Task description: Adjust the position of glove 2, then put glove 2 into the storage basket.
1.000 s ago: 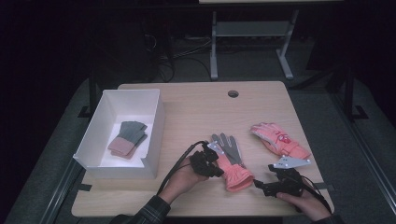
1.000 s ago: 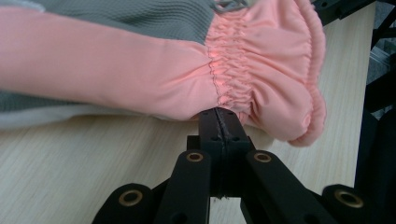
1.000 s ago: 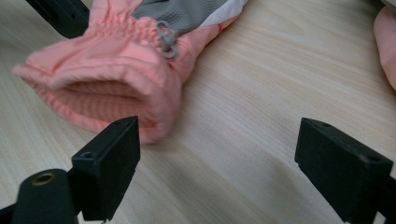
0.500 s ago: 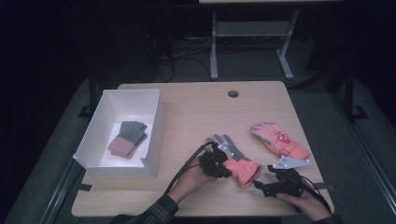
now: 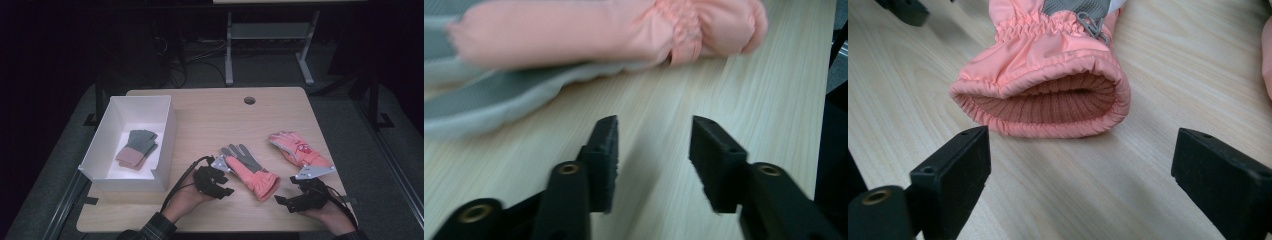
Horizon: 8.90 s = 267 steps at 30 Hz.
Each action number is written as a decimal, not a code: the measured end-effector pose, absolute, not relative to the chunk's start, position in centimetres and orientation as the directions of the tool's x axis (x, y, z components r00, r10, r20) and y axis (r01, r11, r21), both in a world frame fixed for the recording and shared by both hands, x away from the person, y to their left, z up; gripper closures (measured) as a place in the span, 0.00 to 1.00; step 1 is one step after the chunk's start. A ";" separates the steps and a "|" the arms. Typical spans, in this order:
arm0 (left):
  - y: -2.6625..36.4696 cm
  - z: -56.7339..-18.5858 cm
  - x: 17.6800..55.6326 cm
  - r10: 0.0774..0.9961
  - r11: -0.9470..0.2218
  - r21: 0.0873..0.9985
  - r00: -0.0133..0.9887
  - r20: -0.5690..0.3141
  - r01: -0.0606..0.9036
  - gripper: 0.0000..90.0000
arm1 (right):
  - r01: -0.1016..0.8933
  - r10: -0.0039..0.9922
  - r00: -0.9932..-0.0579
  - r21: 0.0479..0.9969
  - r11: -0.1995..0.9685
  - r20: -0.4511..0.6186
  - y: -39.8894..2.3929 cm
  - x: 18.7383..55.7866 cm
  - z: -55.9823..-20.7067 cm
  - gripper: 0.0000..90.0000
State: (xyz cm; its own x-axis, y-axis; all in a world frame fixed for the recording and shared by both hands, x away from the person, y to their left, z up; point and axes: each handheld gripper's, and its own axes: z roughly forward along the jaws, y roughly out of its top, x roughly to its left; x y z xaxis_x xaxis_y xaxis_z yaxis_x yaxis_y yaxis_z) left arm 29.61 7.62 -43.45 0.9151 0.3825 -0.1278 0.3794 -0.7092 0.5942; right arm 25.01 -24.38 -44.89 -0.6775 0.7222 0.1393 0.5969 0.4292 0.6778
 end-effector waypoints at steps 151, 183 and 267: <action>12.9 -45.4 28.1 0.443 -0.658 0.631 0.889 -0.117 0.411 0.20 | 0.613 0.653 -0.738 0.573 0.544 0.170 -15.0 33.5 -40.5 0.89; 11.0 -43.7 29.3 0.431 -0.651 0.632 0.890 -0.148 0.421 1.00 | 0.606 0.743 -0.659 0.670 0.430 0.118 -25.9 32.7 -42.3 1.00; 8.3 -37.9 36.6 0.494 -0.575 0.658 0.847 -0.194 0.486 0.24 | 0.544 0.592 -0.784 0.664 0.513 0.186 -19.5 26.5 -45.2 0.19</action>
State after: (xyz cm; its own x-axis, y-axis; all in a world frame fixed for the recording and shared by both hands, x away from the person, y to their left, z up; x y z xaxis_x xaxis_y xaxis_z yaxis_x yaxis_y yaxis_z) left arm 36.57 8.31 -37.94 0.8475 0.4940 -0.1944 0.4861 -0.5749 0.6582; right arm 26.53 -19.49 -45.20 -0.7844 0.5918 0.1856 0.5440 0.5125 0.6644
